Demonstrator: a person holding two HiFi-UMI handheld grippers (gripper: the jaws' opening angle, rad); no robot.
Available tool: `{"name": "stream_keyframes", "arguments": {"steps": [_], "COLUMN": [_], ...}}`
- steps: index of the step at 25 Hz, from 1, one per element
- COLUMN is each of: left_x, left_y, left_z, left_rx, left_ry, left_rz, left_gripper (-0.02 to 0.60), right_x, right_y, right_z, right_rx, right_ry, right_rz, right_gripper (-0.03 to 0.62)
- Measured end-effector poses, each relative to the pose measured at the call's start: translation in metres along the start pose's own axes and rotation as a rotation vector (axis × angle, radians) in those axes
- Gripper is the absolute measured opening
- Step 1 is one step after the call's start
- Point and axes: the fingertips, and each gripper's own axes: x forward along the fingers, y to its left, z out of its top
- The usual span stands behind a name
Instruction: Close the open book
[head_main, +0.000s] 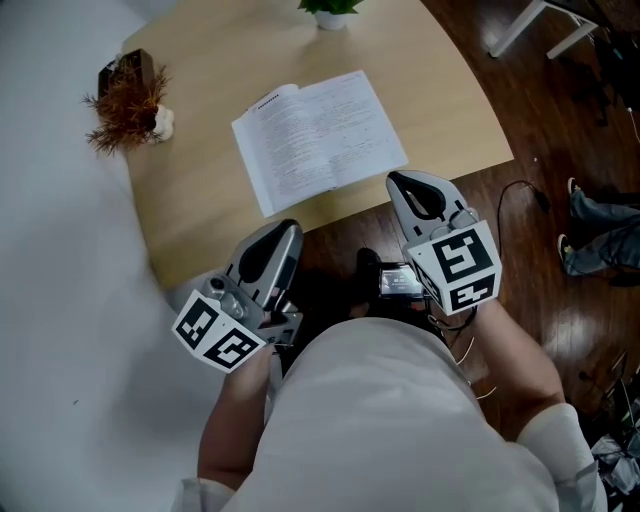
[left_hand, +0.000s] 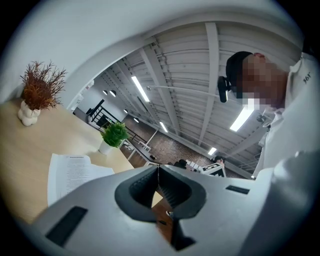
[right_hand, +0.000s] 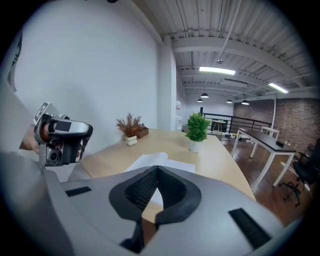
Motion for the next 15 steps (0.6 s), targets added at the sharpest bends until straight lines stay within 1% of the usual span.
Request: {"name": "stream_keyframes", "arguments": {"steps": [6, 10, 15], "left_x": [-0.009, -0.015, -0.025], "left_y": [-0.011, -0.019, -0.03], "left_z": [0.005, 0.007, 0.008], "left_rx": [0.017, 0.027, 0.052], "left_ry": [0.006, 0.012, 0.02], "left_rz": [-0.01, -0.021, -0.037], "left_gripper": [-0.003, -0.003, -0.003], "right_x": [-0.012, -0.022, -0.036], "right_y": [0.01, 0.024, 0.038], "right_z": [0.004, 0.011, 0.029], "right_rx": [0.031, 0.068, 0.062], "right_ry": [0.005, 0.001, -0.049], "right_rz": [0.03, 0.078, 0.118], "right_gripper": [0.003, 0.003, 0.003]}}
